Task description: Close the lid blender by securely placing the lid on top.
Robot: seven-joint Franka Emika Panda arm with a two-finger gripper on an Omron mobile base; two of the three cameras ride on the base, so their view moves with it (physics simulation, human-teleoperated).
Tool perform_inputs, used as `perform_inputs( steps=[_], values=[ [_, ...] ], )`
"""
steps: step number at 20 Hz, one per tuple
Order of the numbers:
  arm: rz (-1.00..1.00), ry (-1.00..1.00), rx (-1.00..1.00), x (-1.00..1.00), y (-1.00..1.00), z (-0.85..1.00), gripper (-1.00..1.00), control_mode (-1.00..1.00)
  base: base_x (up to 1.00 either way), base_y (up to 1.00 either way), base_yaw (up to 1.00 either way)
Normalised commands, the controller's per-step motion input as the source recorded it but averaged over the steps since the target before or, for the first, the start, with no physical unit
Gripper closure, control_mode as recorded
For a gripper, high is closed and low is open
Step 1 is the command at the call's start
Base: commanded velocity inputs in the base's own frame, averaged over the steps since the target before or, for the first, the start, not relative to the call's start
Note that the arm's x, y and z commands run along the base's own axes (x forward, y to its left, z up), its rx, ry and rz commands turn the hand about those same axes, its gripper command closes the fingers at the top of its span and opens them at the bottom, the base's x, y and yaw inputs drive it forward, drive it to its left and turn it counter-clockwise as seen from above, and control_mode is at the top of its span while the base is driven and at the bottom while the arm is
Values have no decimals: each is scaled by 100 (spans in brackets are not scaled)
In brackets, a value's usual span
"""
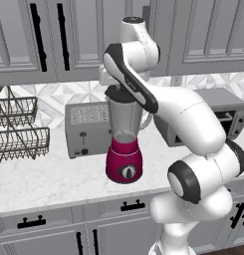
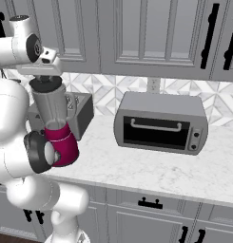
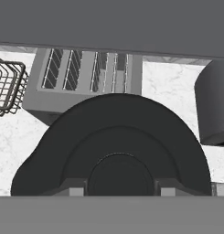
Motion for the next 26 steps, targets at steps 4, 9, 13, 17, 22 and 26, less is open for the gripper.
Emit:
perform_inputs(
  steps=[4,9,13,17,22,26],
  values=[
    [0,0,0,26,7,-4,100,-100,0,0,0],
    [0,0,-2,3,0,-25,100,-100,0,0,0],
    [0,-3,0,-50,-9,-16,100,-100,0,0,0],
    [0,-4,1,-25,-2,0,100,-100,0,0,0],
    [0,0,0,-1,0,-1,100,-100,0,0,0],
    [0,5,0,-21,-4,0,100,-100,0,0,0]
  ],
)
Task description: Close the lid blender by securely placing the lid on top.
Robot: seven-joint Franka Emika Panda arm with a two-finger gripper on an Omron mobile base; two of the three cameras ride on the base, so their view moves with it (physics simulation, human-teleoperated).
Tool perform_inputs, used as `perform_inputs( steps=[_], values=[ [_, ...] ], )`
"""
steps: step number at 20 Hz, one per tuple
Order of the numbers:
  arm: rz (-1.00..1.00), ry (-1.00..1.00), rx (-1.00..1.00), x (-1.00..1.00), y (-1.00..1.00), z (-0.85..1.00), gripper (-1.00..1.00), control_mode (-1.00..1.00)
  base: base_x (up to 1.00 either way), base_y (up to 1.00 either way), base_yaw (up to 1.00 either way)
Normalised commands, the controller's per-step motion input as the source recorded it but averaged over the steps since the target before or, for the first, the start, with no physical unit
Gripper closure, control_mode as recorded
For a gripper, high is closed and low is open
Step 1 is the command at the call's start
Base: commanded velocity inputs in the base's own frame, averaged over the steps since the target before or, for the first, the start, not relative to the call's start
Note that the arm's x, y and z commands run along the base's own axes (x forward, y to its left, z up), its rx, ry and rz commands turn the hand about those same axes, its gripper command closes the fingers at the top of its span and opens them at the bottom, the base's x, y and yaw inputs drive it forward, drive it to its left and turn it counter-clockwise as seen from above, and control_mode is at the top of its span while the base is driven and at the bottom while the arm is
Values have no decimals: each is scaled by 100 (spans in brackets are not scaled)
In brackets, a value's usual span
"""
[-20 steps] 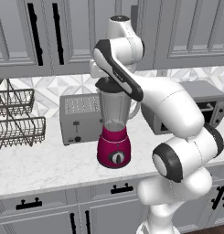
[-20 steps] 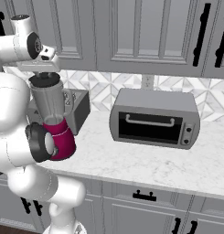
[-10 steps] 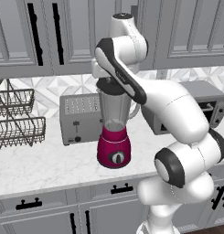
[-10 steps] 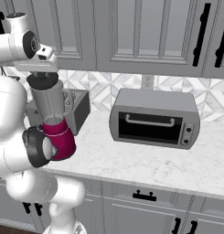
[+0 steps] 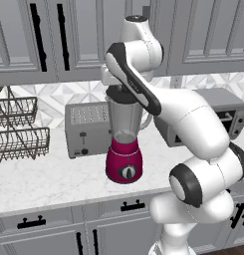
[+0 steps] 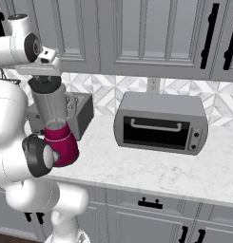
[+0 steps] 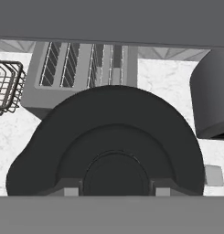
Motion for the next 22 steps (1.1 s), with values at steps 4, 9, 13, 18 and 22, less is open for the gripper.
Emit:
perform_inputs(
  steps=[4,9,13,18,22],
  values=[
    [0,12,0,-42,-8,-4,100,-100,0,0,0],
    [0,11,0,-27,-2,-9,100,-100,0,0,0],
    [0,8,-3,0,0,-5,100,-100,0,0,0],
    [0,16,-8,-9,0,-43,100,-100,0,0,0],
    [0,19,-9,-43,0,-66,100,-100,0,0,0]
  ],
)
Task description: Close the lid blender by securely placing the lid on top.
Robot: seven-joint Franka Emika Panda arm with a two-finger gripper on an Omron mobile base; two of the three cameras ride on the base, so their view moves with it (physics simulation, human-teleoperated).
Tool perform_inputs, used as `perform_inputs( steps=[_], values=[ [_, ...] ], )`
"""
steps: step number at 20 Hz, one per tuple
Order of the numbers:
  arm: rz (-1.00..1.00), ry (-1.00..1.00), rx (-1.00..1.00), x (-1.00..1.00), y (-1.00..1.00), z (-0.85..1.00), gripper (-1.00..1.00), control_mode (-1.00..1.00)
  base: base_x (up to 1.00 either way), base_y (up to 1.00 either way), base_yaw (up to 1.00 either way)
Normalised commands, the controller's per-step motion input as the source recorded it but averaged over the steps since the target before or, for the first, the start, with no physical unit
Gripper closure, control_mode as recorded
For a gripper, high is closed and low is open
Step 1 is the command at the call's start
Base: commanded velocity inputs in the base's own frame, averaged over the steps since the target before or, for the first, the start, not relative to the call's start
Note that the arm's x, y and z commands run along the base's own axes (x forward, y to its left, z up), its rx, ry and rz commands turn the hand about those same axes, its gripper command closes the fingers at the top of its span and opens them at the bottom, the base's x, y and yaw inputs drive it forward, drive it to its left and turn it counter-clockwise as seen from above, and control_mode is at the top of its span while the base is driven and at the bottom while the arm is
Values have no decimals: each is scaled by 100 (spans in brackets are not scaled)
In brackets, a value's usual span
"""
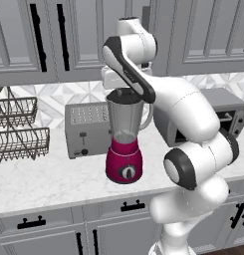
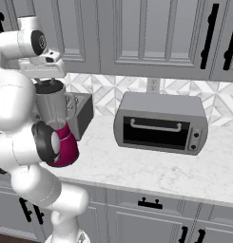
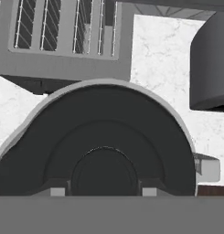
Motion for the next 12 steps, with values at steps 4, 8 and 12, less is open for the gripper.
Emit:
perform_inputs(
  steps=[4,8,12],
  values=[
    [0,13,-3,-44,0,-43,100,-100,0,0,0],
    [0,2,0,-7,0,-4,100,-100,0,0,0],
    [0,-3,0,-10,0,0,-100,-100,0,0,0]
  ],
)
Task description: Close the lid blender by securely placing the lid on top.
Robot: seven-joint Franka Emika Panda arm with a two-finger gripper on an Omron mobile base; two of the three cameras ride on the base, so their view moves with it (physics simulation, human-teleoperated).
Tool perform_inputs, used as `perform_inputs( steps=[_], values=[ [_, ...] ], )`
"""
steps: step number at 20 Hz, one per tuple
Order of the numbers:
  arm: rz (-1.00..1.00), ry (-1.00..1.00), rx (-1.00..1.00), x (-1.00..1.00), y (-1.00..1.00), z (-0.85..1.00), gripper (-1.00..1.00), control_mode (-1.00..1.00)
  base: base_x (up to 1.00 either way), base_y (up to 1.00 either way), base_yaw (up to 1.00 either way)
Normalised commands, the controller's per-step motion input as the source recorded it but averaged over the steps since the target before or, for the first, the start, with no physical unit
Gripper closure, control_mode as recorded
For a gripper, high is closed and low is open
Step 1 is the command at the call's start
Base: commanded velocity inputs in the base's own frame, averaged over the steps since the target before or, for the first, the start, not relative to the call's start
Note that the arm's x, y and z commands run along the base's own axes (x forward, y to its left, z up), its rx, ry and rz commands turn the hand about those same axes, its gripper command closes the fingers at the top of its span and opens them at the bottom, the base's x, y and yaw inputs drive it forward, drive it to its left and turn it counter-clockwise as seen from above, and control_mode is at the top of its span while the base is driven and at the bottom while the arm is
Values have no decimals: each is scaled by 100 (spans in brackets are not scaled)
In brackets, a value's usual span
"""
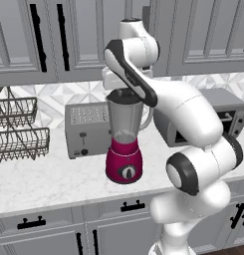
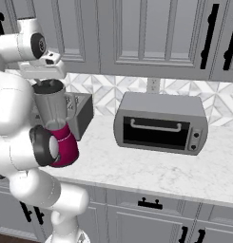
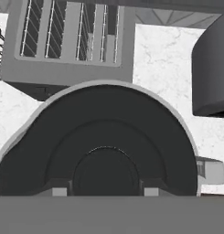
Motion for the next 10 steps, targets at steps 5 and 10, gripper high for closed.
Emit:
perform_inputs(
  steps=[5,10],
  values=[
    [0,-15,0,-19,0,2,-100,-100,0,0,0],
    [0,-9,0,-10,0,1,-100,-100,0,0,0]
  ],
)
